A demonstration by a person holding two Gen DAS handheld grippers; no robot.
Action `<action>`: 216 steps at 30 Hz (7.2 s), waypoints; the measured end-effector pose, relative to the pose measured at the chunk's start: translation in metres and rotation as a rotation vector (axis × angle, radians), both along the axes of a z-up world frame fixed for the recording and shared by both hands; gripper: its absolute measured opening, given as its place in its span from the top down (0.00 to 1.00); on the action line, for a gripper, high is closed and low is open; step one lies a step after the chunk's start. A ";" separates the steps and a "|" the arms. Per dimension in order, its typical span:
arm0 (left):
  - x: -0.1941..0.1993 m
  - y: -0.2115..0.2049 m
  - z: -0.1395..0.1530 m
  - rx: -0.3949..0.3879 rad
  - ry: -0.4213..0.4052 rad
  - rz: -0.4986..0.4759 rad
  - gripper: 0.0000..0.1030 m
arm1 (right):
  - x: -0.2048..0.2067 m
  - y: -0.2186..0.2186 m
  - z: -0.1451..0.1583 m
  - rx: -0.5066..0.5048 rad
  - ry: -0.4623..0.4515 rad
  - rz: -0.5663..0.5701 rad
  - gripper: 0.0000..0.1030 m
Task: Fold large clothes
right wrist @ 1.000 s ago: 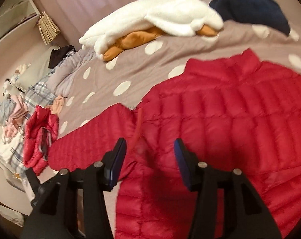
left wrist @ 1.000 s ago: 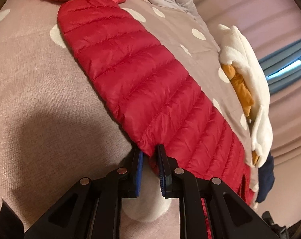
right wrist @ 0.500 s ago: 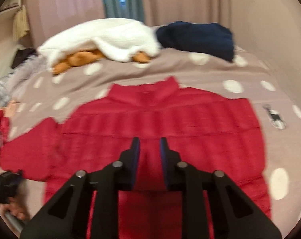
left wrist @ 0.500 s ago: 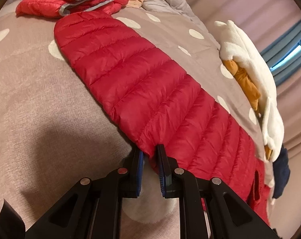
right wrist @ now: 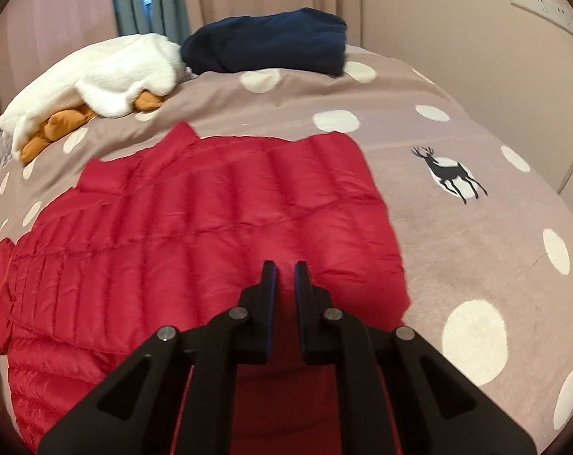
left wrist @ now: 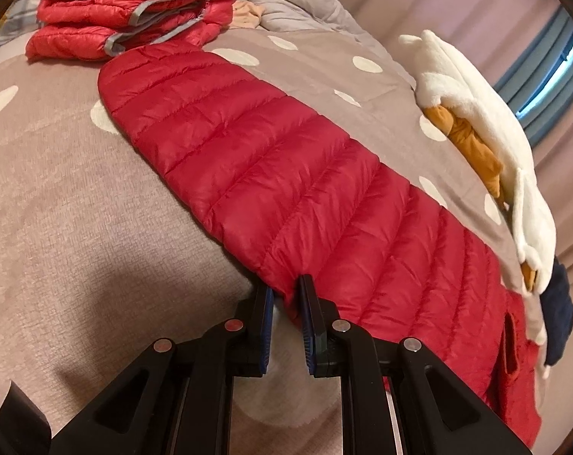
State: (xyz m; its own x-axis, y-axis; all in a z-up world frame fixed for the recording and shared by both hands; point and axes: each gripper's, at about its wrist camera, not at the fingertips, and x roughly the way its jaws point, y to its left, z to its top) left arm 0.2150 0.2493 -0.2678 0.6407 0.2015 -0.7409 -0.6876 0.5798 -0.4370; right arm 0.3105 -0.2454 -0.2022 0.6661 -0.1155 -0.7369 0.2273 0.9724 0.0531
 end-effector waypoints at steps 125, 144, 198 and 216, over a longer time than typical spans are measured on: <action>0.083 -0.277 0.159 0.744 -0.128 -0.508 0.84 | -0.067 -0.163 0.018 -0.077 0.031 -0.491 0.91; 0.067 -0.456 0.085 0.728 0.073 -0.911 0.75 | -0.164 -0.143 0.146 -0.058 -0.243 -0.259 0.89; 0.035 -0.153 0.059 0.364 0.205 -0.366 0.80 | -0.085 0.034 0.083 -0.028 -0.122 0.161 0.15; 0.043 -0.158 0.032 0.373 0.318 -0.395 0.79 | -0.048 0.091 0.009 0.037 0.024 0.264 0.78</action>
State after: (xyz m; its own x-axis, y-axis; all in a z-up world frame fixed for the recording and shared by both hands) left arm 0.2580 0.0913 -0.2362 0.4795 0.2766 -0.8328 -0.4534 0.8906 0.0348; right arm 0.2626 -0.1544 -0.1927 0.6518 0.0873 -0.7533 -0.0323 0.9956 0.0875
